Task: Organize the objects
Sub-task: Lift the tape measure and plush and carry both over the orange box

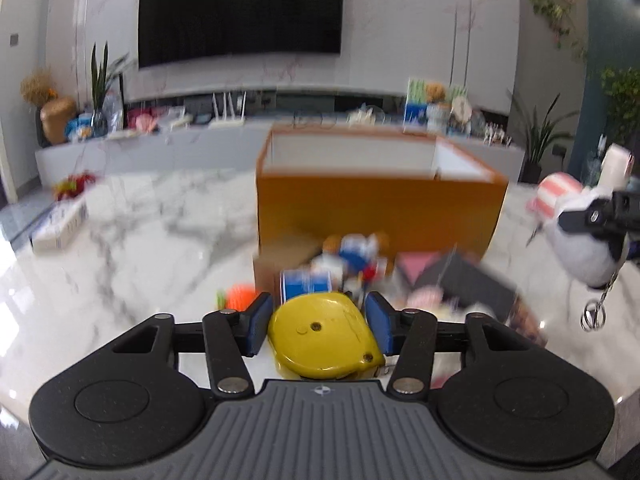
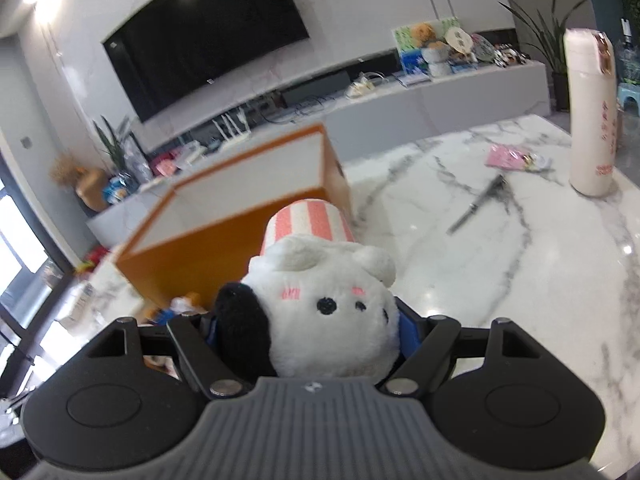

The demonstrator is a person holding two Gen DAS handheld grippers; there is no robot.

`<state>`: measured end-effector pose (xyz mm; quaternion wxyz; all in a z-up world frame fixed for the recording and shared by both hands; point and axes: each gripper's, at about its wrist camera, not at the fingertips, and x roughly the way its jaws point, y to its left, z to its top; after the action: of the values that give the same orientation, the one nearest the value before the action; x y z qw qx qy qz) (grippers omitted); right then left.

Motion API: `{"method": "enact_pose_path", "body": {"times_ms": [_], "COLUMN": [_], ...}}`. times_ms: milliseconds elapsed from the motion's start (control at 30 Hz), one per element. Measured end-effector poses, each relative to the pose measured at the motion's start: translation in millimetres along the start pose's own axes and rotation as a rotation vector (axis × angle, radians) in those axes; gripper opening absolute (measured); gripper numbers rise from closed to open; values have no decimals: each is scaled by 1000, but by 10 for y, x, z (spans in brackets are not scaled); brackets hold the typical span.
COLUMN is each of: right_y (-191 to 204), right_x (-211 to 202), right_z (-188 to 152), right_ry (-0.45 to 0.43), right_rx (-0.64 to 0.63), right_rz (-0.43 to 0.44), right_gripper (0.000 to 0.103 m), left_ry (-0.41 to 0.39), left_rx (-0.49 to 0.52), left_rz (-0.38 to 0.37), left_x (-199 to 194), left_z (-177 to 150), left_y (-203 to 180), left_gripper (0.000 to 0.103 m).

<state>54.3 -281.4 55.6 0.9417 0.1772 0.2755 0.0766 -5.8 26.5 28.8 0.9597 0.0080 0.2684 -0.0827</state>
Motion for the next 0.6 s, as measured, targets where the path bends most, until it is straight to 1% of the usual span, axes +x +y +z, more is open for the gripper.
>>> {"method": "enact_pose_path", "body": {"times_ms": [100,167,300,367,433,500,600], "right_y": [199,346,635,746,787,769,702], "right_x": [-72,-70,114,310,541,798,1208], "right_z": [234,441,911,1132,1277,1330,1325], "right_ry": [-45,-72,-113,-102,-93,-76,-27], "right_rx": [-13,-26,-55,-81,-71,-50,-1], "right_rz": [70,104,147,160,153,141,132], "right_gripper": [78,78,78,78,78,78,78], "left_ry": [-62,-97,-143,-117,-85,-21,49], "left_rx": [22,31,30,22,5,1,-24], "left_rz": [-9,-22,-59,-84,-104,-102,-69], "left_x": [-61,-31,254,509,824,1149,1616], "left_z": [340,606,1187,1458,1646,1726,1738], "left_y": [-29,-61,-96,-91,-57,-31,42], "left_gripper": [58,58,58,58,58,58,58]}}
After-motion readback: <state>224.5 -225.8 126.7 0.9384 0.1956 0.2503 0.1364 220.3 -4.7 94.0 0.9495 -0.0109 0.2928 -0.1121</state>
